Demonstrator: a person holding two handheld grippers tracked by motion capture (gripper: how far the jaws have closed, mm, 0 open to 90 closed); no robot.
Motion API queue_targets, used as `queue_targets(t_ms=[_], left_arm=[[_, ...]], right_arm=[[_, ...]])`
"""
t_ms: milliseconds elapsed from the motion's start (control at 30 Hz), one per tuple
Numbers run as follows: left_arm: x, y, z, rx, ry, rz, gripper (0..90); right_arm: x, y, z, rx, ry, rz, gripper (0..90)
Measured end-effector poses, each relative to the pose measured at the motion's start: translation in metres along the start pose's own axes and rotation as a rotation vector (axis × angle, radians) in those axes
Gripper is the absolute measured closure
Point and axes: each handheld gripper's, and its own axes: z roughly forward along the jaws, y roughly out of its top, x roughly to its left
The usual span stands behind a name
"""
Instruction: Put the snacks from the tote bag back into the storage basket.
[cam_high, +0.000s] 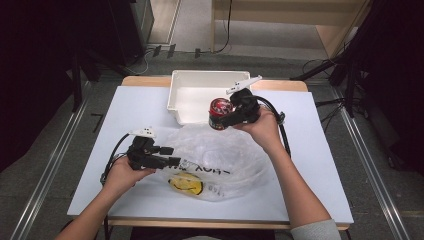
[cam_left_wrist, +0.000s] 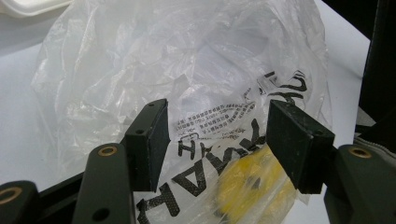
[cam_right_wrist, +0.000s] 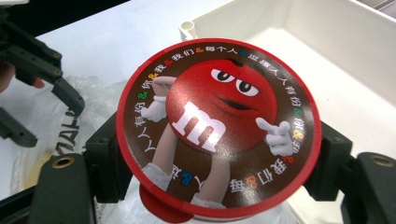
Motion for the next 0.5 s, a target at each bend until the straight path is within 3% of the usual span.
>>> queue_targets(t_ms=[200,500], left_arm=[[-0.004,0.001,-0.002,-0.014,0.023,0.035,37.7],[-0.003,0.001,-0.009,-0.048,0.010,0.024,33.7]], right_arm=[[-0.005,0.008,0.005,0.003,-0.016,-0.008,26.5],[-0.014,0.019,0.013,0.002,-0.045,0.013,26.5]])
